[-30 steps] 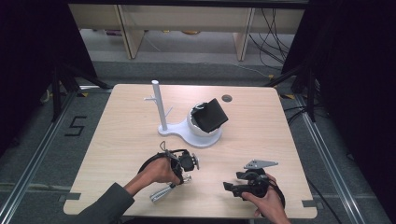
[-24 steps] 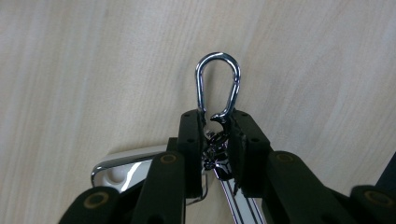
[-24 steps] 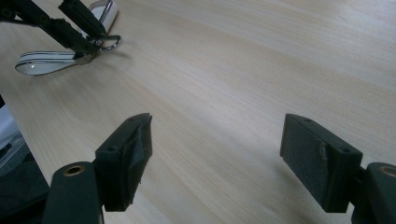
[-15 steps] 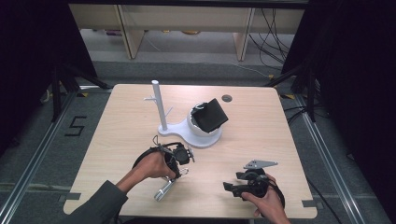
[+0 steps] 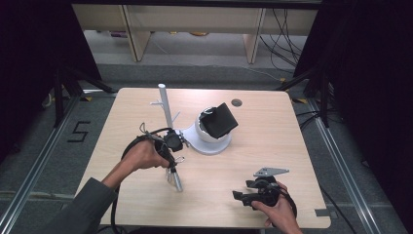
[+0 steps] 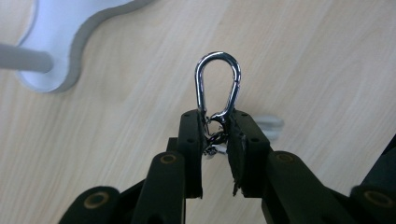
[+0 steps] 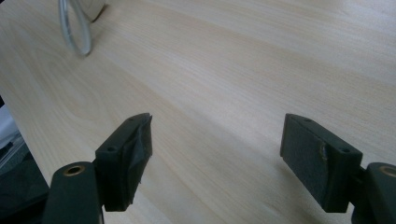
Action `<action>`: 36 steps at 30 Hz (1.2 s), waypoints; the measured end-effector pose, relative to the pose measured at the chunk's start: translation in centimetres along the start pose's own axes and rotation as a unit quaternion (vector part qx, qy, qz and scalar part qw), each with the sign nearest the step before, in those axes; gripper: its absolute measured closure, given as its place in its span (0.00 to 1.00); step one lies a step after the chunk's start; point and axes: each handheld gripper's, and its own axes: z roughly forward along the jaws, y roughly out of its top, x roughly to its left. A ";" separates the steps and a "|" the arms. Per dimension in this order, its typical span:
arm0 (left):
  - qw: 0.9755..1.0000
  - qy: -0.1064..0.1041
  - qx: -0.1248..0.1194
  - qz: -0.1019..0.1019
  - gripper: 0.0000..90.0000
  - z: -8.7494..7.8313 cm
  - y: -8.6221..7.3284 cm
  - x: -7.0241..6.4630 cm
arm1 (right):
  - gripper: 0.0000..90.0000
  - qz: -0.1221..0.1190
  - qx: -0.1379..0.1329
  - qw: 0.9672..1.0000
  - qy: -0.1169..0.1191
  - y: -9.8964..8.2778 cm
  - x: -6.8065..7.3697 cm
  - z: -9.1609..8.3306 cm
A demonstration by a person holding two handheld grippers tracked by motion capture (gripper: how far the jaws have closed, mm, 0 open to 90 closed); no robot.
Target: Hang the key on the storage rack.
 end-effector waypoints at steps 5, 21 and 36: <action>1.000 0.012 -0.011 -0.014 0.83 -1.7 -0.5 1.1 | 0.29 -0.001 -0.001 1.000 -0.001 0.0 0.0 0.0; 0.996 0.050 -0.013 -0.073 0.83 -6.7 -2.5 5.1 | 0.29 0.003 0.001 1.000 -0.009 0.0 0.0 0.0; 0.989 0.076 -0.034 -0.121 0.83 -10.0 -3.1 8.3 | 0.29 0.004 -0.002 1.000 -0.003 0.0 0.0 0.0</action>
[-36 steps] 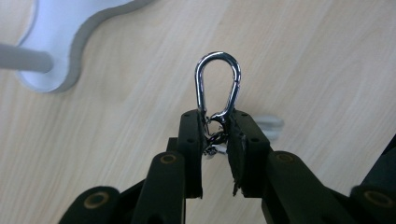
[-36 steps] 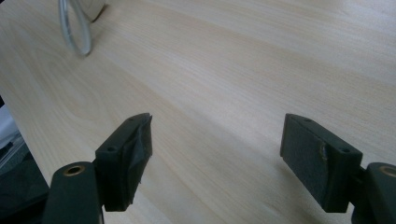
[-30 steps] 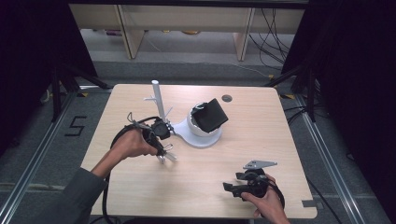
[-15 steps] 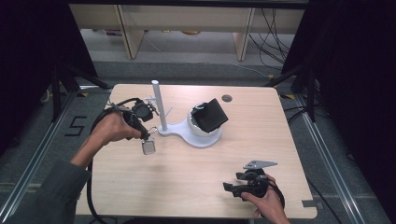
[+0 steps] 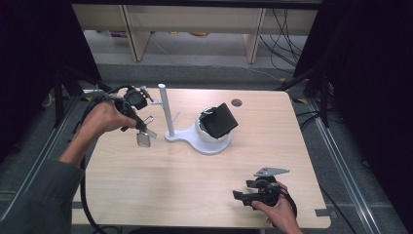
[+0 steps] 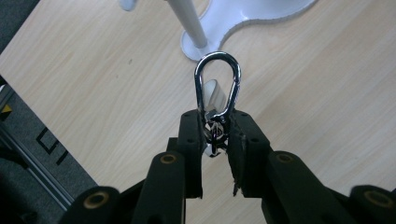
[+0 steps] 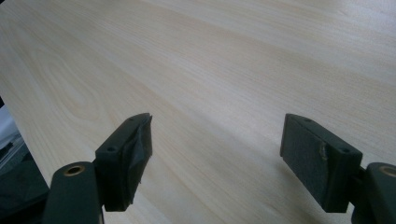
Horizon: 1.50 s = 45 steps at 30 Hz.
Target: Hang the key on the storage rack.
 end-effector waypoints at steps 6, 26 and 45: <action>1.000 0.008 -0.004 -0.020 0.83 -0.7 0.3 1.3 | 0.29 -0.003 0.002 1.000 0.000 0.0 0.0 -0.1; 0.999 0.012 -0.017 -0.040 0.83 -0.5 2.3 3.5 | 0.29 0.000 0.002 1.000 0.003 0.0 0.0 -0.1; 0.999 0.011 -0.009 -0.049 0.83 1.0 3.4 3.6 | 0.29 -0.005 0.001 1.000 0.000 0.0 0.0 -0.1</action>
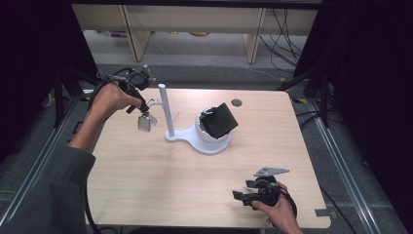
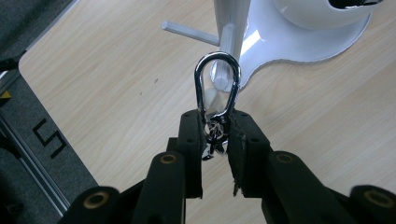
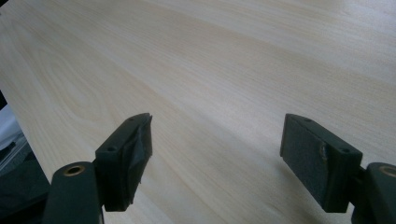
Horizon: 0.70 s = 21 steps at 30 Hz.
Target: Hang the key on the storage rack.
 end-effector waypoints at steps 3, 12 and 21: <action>1.000 -0.004 0.003 0.001 0.83 0.5 0.1 -0.1 | 0.29 -0.001 0.000 1.000 0.004 0.0 0.0 0.0; 1.000 -0.004 0.001 0.000 0.83 1.1 0.7 -0.3 | 0.29 0.000 -0.001 1.000 0.005 0.0 0.1 -0.1; 1.000 -0.002 -0.002 -0.001 0.83 1.9 1.1 -0.5 | 0.29 -0.001 -0.005 1.000 0.003 0.0 0.0 -0.1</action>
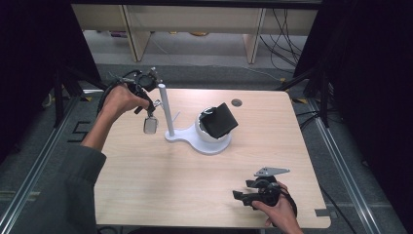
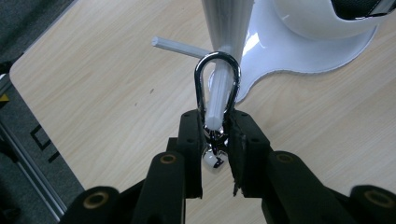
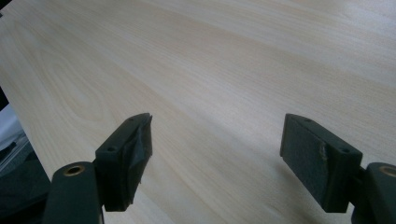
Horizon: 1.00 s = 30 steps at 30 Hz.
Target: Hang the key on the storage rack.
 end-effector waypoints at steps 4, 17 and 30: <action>1.000 -0.003 -0.005 -0.004 0.83 0.5 -0.1 0.0 | 0.29 0.008 0.007 1.000 0.001 0.0 0.1 -0.1; 1.000 0.000 -0.014 -0.010 0.84 0.3 -0.4 0.2 | 0.29 0.001 0.006 1.000 0.006 0.0 0.1 0.1; 1.000 -0.016 -0.013 -0.012 0.67 -0.4 -1.1 -0.2 | 0.29 0.000 0.004 1.000 0.001 0.0 0.0 0.0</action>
